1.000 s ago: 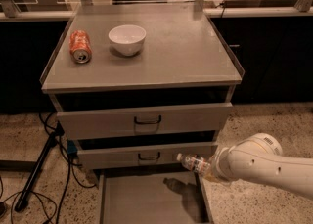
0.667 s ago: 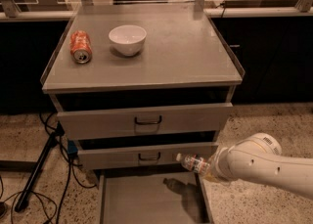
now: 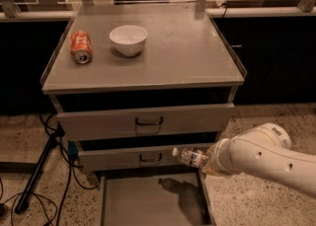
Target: Pick water bottle from bottom drawer and place on counter
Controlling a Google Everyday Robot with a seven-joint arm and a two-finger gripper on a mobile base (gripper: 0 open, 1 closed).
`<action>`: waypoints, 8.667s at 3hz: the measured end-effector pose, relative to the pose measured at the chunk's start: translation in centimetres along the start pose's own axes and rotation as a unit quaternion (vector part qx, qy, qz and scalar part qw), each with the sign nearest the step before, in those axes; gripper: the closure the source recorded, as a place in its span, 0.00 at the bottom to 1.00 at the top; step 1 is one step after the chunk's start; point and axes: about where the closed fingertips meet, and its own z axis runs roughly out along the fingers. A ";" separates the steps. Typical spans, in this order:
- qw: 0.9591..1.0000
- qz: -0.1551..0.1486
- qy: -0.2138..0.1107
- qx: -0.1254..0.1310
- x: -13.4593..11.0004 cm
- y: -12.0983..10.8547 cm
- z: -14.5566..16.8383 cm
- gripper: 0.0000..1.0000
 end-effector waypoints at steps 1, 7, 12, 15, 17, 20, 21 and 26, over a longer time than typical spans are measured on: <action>0.999 -0.018 -0.007 0.031 -0.7 -0.5 -4.0 1.00; 0.989 -0.035 -0.013 0.145 -3.1 -7.1 -14.8 1.00; 0.967 0.013 -0.032 0.253 -4.1 -19.3 -23.6 1.00; 0.966 0.012 -0.060 0.252 -7.4 -24.8 -23.6 1.00; 0.971 -0.011 -0.098 0.217 -13.0 -26.3 -20.2 1.00; 0.976 -0.029 -0.114 0.182 -15.8 -26.7 -18.3 1.00; 0.978 -0.041 -0.121 0.167 -16.5 -27.1 -17.7 1.00; 0.985 -0.113 -0.124 0.048 -18.1 -25.5 -13.2 1.00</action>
Offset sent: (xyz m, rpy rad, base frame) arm -0.0077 -0.0016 0.0331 -0.0153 -0.0572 0.0164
